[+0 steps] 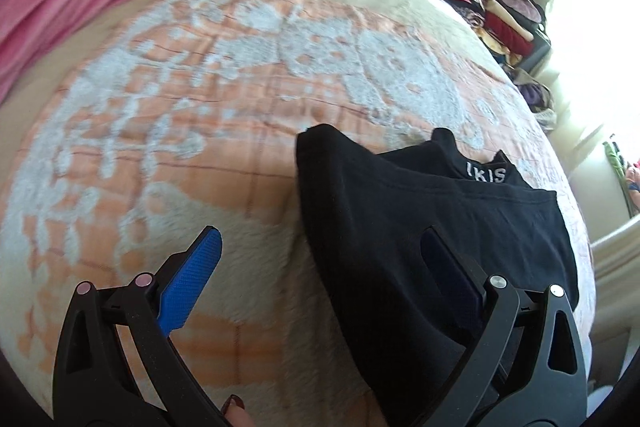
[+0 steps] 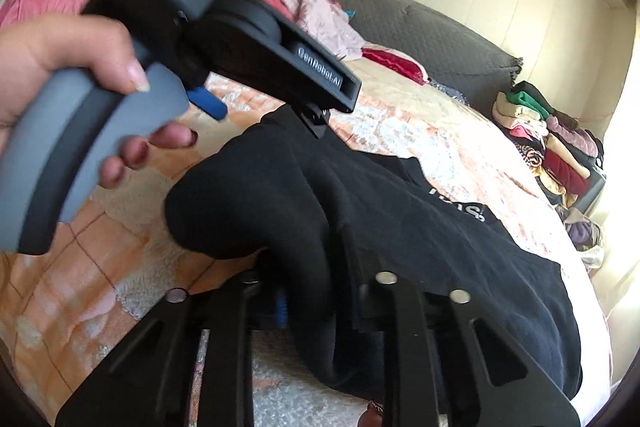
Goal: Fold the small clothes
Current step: 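Close both tools on the sweatshirt side edge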
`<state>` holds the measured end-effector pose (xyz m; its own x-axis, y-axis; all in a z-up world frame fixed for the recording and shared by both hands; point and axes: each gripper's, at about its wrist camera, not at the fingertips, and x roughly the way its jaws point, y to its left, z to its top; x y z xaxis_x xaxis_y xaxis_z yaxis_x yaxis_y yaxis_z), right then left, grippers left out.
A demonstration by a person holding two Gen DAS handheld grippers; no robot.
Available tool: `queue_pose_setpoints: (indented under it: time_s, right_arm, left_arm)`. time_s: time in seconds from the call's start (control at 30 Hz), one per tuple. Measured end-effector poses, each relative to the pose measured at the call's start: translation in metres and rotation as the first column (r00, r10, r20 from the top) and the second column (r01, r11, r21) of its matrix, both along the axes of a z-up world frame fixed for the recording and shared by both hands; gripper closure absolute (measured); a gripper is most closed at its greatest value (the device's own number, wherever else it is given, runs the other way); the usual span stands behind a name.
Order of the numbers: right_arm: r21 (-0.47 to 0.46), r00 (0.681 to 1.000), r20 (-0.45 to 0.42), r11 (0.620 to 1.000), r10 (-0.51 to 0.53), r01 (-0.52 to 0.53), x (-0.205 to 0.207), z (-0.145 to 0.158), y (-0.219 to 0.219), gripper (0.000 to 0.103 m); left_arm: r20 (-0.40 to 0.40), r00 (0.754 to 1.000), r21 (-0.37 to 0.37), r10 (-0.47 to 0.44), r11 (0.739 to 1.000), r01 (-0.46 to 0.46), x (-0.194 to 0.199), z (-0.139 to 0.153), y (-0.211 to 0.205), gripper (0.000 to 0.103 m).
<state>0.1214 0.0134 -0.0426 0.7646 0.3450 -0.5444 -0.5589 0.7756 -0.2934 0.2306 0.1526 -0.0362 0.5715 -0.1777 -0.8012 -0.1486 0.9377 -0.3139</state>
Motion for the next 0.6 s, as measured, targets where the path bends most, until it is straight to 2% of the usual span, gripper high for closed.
queue_pose_setpoints:
  time_s: [0.03, 0.13, 0.3, 0.33, 0.37, 0.43, 0.5, 0.57, 0.6]
  right_arm:
    - [0.012, 1.000, 0.001, 1.000, 0.000, 0.000, -0.001, 0.002, -0.002, 0.092]
    - [0.038, 1.000, 0.001, 0.999, -0.011, 0.011, -0.005, 0.008, -0.006, 0.093]
    - [0.090, 0.999, -0.030, 0.995, -0.032, 0.035, -0.007, 0.011, -0.011, 0.093]
    - [0.097, 0.999, -0.034, 0.995, -0.035, 0.038, -0.007, 0.012, -0.011, 0.093]
    - [0.104, 0.999, -0.038, 0.994, -0.039, 0.043, -0.007, 0.011, -0.011, 0.093]
    - [0.118, 0.998, -0.049, 0.992, -0.046, 0.051, -0.006, 0.011, -0.011, 0.093]
    - [0.131, 0.997, -0.055, 0.989, -0.054, 0.061, -0.006, 0.012, -0.012, 0.093]
    - [0.144, 0.996, -0.059, 0.987, -0.061, 0.069, -0.006, 0.013, -0.013, 0.093]
    - [0.148, 0.996, -0.060, 0.986, -0.064, 0.072, -0.006, 0.013, -0.014, 0.093]
  left_arm:
    - [-0.010, 1.000, -0.008, -0.006, 1.000, 0.006, 0.004, -0.002, 0.000, 0.010]
    - [-0.035, 0.999, -0.034, -0.018, 0.999, 0.017, 0.013, -0.007, -0.001, 0.010]
    - [-0.019, 0.999, -0.087, -0.042, 0.995, 0.041, 0.019, -0.008, -0.007, 0.013]
    - [-0.017, 0.999, -0.094, -0.045, 0.995, 0.043, 0.019, -0.008, -0.007, 0.024]
    - [-0.014, 0.999, -0.102, -0.047, 0.994, 0.045, 0.020, -0.007, -0.008, 0.040]
    - [-0.014, 0.999, -0.111, -0.053, 0.992, 0.051, 0.020, -0.007, -0.011, 0.057]
    - [-0.010, 0.998, -0.104, -0.058, 0.993, 0.057, 0.019, -0.006, -0.013, 0.065]
    - [-0.005, 0.998, -0.105, -0.063, 0.993, 0.062, 0.018, -0.004, -0.015, 0.080]
    - [0.000, 0.998, -0.101, -0.065, 0.993, 0.064, 0.017, -0.002, -0.016, 0.083]
